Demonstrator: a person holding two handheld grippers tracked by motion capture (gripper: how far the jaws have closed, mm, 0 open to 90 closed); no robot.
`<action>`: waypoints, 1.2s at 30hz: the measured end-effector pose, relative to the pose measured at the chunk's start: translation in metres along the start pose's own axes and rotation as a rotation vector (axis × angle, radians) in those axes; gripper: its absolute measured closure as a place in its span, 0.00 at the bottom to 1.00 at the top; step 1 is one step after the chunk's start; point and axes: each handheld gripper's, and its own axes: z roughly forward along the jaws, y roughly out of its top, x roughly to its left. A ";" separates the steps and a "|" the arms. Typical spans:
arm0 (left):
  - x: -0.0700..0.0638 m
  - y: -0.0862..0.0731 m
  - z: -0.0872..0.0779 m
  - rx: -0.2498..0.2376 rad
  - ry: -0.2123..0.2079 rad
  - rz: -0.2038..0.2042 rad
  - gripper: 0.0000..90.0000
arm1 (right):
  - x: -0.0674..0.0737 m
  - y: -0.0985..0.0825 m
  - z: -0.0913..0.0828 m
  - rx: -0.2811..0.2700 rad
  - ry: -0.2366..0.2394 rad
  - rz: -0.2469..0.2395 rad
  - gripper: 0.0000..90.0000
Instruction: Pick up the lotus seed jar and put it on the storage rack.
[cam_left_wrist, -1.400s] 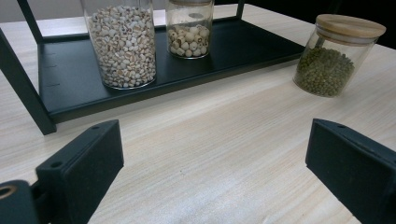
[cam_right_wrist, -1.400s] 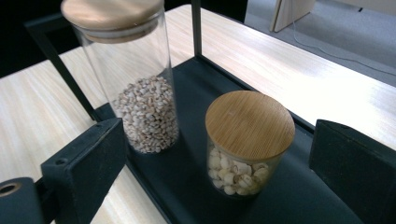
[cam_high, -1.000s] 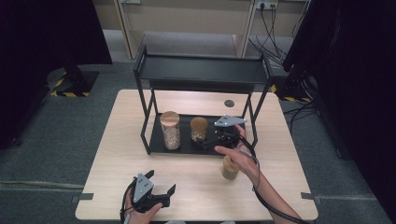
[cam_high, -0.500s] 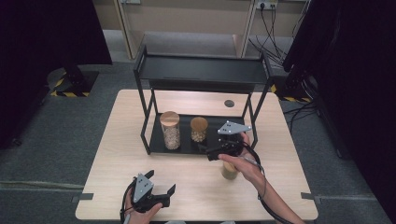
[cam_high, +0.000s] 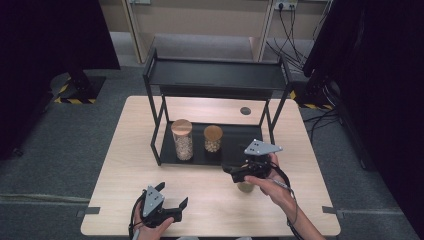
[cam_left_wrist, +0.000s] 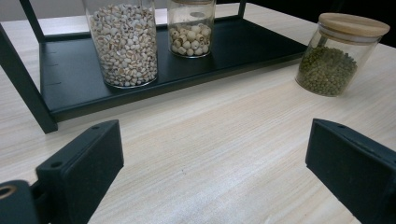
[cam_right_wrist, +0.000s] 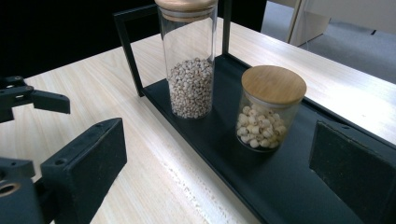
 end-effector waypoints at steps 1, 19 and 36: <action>0.000 0.000 0.000 0.000 0.000 0.000 0.04 | 0.000 -0.002 -0.002 -0.005 0.000 0.003 0.05; 0.000 0.000 0.000 0.004 0.005 0.001 0.04 | 0.013 -0.039 -0.040 -0.059 0.014 0.016 0.05; 0.000 0.000 0.001 0.002 0.005 0.001 0.04 | 0.030 -0.079 -0.059 -0.091 -0.004 0.050 0.05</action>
